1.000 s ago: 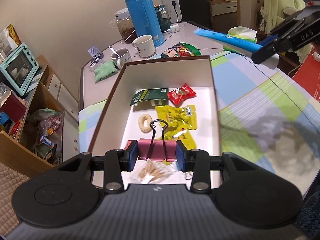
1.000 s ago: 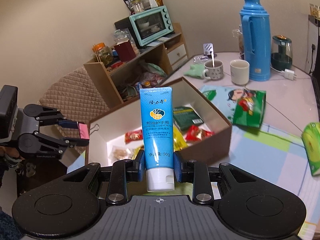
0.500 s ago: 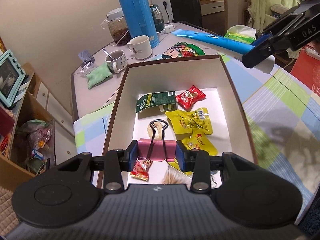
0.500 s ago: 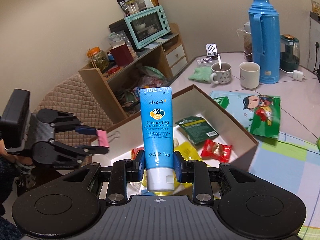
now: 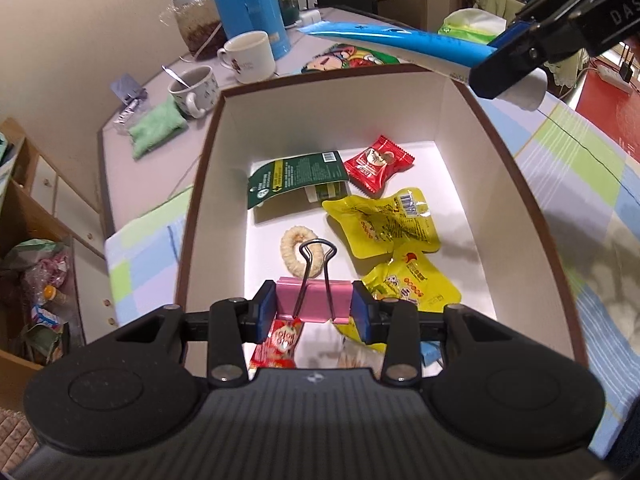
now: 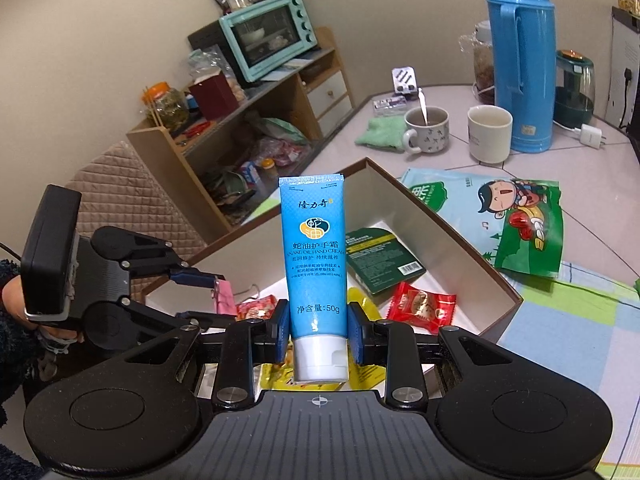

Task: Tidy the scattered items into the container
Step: 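Open the left gripper to drop the pink clip while the right lowers the blue tube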

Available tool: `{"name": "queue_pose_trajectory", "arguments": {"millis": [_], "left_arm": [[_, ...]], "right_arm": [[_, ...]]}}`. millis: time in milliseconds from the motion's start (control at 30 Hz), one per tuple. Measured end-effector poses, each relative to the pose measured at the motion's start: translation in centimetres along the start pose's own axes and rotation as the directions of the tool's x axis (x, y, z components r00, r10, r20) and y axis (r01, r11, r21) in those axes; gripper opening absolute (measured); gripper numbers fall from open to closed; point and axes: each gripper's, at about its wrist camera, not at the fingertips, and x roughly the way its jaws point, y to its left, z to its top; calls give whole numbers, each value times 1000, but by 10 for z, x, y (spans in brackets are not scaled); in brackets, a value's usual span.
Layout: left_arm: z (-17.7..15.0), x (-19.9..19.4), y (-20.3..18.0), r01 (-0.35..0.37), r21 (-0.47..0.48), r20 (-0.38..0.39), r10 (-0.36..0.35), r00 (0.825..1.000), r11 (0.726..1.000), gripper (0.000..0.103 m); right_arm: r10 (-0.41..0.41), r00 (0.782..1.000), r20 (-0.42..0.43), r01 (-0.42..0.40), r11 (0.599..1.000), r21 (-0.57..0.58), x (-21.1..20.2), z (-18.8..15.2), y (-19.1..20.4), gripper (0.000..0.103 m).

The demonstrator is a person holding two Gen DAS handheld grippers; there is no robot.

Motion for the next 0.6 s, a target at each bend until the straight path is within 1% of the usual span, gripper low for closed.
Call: {"name": "queue_pose_trajectory", "arguments": {"millis": [233, 333, 433, 500, 600], "left_arm": [[9, 40, 7, 38, -18, -30, -39, 999, 999, 35], [9, 53, 11, 50, -43, -47, -52, 998, 998, 40], [7, 59, 12, 45, -56, -60, -48, 997, 997, 40], [4, 56, 13, 53, -66, -56, -56, 997, 996, 41], [2, 48, 14, 45, -68, -48, -48, 998, 997, 44]], "right_arm": [[-15, 1000, -26, 15, 1000, 19, 14, 2, -10, 28], [-22, 999, -39, 23, 999, 25, 19, 2, -14, 29], [-30, 998, -51, 32, 999, 32, 22, 2, -16, 28], [-36, 998, -57, 38, 998, 39, 25, 2, -18, 28], [-45, 997, -60, 49, 997, 60, 29, 2, -19, 29]]}}
